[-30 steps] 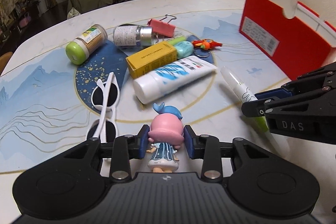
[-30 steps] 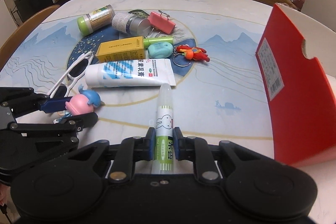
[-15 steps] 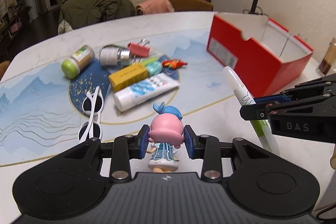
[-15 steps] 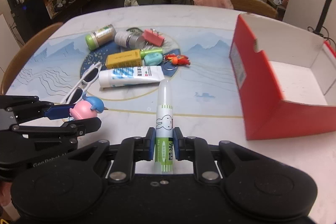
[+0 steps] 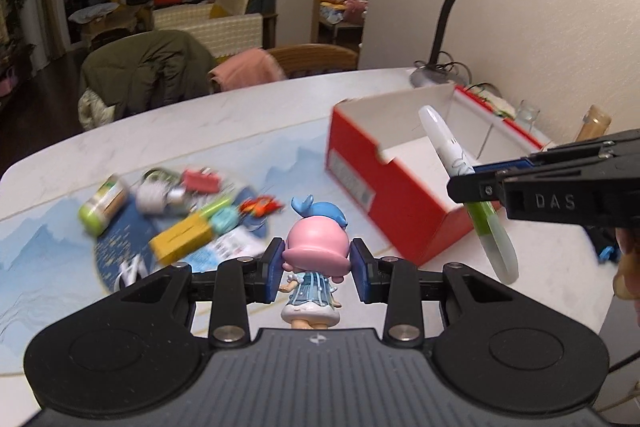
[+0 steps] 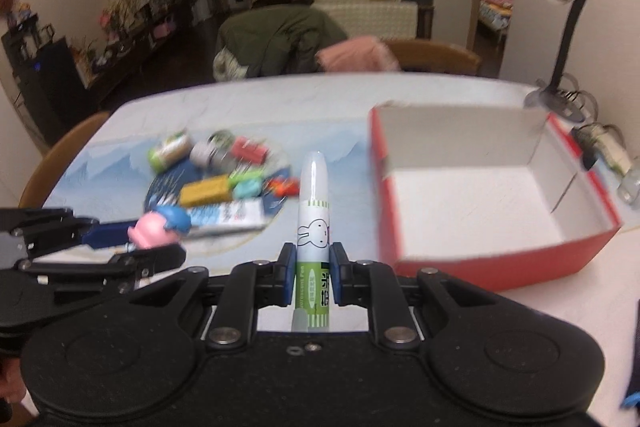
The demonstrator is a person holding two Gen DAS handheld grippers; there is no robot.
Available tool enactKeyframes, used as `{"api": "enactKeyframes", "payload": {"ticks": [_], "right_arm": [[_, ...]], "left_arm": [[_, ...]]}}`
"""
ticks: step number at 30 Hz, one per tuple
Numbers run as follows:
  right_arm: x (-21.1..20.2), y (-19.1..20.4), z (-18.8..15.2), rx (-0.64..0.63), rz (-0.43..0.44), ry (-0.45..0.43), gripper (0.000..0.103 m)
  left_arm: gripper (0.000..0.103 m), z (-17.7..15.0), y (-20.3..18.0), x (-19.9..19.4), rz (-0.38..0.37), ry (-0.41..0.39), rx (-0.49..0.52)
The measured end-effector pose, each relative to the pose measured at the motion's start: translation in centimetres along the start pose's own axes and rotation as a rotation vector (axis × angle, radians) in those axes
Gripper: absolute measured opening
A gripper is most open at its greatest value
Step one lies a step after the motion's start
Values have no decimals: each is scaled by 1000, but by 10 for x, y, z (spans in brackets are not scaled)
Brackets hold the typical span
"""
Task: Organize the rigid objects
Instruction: 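Carry the figurine and glue stick with both tools over the red shoebox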
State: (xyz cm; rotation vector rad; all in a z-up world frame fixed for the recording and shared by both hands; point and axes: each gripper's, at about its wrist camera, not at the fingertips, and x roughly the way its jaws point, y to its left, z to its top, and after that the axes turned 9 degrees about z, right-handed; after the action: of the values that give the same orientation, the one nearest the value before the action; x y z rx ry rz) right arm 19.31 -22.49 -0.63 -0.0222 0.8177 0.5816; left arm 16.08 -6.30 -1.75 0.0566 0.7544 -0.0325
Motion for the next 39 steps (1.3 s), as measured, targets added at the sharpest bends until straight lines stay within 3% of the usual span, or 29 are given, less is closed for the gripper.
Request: {"api": "enactKeyframes", "payload": {"ticks": [11, 21, 29, 39], "right_arm": [[-4, -106, 45, 22, -41, -18, 16], [23, -190, 70, 47, -61, 16, 16], [69, -238, 60, 70, -58, 129, 16], [117, -257, 35, 33, -35, 277, 16]], "left_arm": [[35, 72, -81, 50, -16, 4, 45], [35, 115, -139, 117, -29, 74, 30], [35, 130, -168, 183, -26, 165, 33], [35, 131, -186, 249, -47, 265, 20]]}}
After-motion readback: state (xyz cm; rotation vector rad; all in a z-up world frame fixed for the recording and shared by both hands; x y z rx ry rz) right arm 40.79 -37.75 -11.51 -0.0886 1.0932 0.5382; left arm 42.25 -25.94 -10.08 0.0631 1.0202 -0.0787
